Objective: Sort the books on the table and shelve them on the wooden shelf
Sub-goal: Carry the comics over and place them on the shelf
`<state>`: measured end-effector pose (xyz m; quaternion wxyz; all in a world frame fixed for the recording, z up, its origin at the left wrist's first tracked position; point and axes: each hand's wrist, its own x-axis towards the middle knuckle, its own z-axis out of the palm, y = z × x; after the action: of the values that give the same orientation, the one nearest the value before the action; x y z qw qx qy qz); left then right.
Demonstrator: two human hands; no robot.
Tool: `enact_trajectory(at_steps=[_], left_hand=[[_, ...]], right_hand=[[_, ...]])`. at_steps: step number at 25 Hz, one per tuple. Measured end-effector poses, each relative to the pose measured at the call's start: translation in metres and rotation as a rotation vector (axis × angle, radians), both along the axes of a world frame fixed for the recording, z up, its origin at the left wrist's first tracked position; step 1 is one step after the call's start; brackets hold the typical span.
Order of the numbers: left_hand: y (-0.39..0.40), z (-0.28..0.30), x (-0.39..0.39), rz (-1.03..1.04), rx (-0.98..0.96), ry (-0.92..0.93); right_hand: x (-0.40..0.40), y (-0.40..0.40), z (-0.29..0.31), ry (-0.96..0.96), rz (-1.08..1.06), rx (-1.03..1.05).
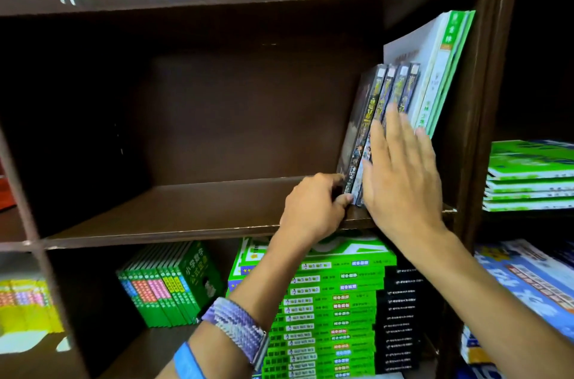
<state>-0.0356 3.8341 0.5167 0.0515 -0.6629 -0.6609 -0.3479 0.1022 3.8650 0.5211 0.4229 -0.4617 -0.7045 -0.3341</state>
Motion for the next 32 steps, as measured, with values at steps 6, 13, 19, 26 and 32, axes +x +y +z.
enact_trajectory(at_steps=[6, 13, 19, 26, 32], left_hand=[[0.000, -0.005, 0.006, 0.140, 0.114, -0.072], [-0.012, -0.004, 0.005, 0.082, 0.041, 0.024], [-0.040, -0.005, 0.002, -0.009, -0.017, 0.094], [-0.085, -0.021, -0.005, -0.052, 0.022, 0.057], [-0.147, -0.058, -0.033, 0.025, 0.263, -0.057]], right_hand=[[0.001, 0.004, -0.019, -0.040, -0.016, -0.002], [0.000, -0.021, -0.050, -0.102, 0.028, -0.151], [0.004, -0.030, -0.047, -0.183, 0.038, -0.304], [-0.004, -0.034, -0.052, -0.110, 0.062, -0.452], [0.001, -0.095, -0.102, 0.057, 0.315, -0.257]])
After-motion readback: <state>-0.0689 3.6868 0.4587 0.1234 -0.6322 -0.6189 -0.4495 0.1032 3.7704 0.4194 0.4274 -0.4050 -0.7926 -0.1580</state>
